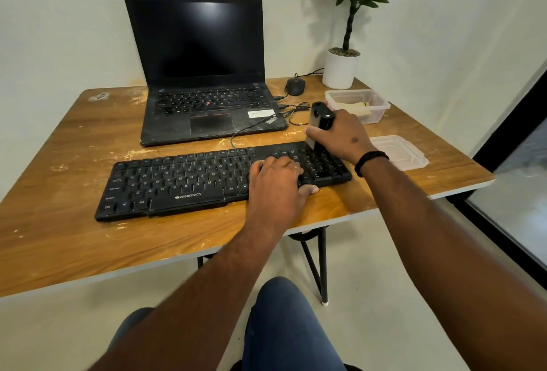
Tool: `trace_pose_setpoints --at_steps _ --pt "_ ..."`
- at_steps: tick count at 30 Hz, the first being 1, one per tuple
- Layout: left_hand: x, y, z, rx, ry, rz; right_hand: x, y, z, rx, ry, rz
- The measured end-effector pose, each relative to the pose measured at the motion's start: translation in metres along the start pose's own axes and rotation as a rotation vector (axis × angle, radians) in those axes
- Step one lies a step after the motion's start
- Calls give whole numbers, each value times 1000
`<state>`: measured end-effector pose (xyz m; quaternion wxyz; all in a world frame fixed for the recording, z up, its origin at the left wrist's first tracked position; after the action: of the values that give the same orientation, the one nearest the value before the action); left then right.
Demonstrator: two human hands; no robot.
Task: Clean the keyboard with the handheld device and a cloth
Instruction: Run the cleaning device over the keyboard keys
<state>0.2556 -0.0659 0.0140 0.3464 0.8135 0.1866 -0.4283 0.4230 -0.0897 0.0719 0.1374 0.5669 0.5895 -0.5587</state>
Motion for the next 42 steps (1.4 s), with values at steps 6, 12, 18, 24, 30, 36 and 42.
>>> trace_pose_setpoints --at_steps 6,12,18,24,30,36,42 --pt "0 1 0 -1 -8 -14 5 1 5 50 49 -260" --pt "-1 1 0 -1 -17 -18 -2 22 13 227 -193 -408" --pt "0 1 0 -1 -5 -24 0 29 24 191 -285 -542" --pt "0 1 -1 -6 -8 -31 -14 42 28 190 -75 -516" --pt "0 1 1 -2 -9 -32 -24 43 34 188 -95 -496" --pt "0 2 0 -1 -4 -37 -29 29 47 180 -329 -496" --pt "0 2 1 -2 4 -37 -21 20 51 79 -113 -384"
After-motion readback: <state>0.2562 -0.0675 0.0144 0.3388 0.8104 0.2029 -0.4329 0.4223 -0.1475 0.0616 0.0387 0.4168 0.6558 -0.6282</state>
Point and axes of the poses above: each hand's wrist, its own z-axis away from the middle knuckle, its own x-axis out of the palm, y = z × x, the point moved 6 cm from there along -z, towards the middle knuckle, and after that the axes turned 9 degrees about -x, right-handed, at the moved point
